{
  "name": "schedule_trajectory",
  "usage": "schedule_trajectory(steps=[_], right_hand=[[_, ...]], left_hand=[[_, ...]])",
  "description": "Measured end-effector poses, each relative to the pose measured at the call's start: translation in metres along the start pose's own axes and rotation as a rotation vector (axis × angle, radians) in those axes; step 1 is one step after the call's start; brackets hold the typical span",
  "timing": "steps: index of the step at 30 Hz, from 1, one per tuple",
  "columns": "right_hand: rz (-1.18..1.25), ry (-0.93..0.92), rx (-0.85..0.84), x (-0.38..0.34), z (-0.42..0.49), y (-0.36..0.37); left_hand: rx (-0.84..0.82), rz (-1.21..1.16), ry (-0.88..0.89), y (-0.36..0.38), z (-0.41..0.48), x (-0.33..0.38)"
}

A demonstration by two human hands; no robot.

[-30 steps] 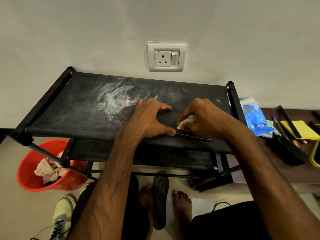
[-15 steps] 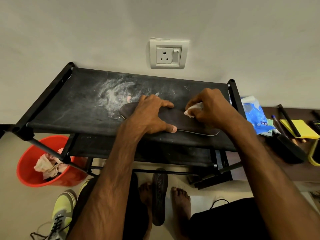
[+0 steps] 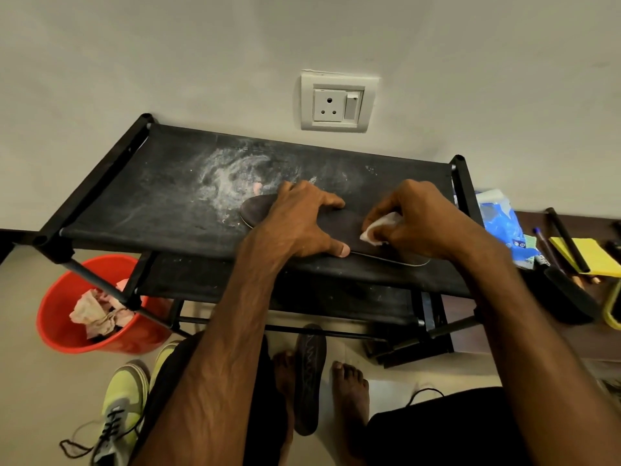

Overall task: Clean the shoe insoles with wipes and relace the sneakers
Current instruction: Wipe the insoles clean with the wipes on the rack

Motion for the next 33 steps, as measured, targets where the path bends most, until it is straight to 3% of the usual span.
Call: schedule_trajectory(steps=[5,9,20,24,33], right_hand=[[-0.021,0.084,0.192,0.014,0.017,-0.008],[-0.071,0.045,0.22,0.01,0.019,-0.005],[-0.13,-0.158,-0.025,-0.023,-0.002,0.012],[-0.001,-0.103,0.085,-0.015,0.007,0.008],[0.011,0.053,0.359,0.016,0.026,-0.014]], left_hand=[[-0.016,0.02,0.002,0.001,0.0,-0.001],[-0.011,0.002,-0.001,0.001,0.001,-0.002],[-0.025,0.039,-0.003,0.001,0.003,0.0],[-0.031,0.058,0.016,0.004,0.004,-0.001],[-0.03,0.057,0.038,0.001,-0.001,0.0]])
Point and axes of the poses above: each hand's wrist, its own z-axis towards the middle knuckle, its own y-axis out of the palm, x = y × z, the point moved 8 cm from there along z, towards the middle knuckle, and after that the axes turned 3 degrees about -z, right-handed, at the moved point
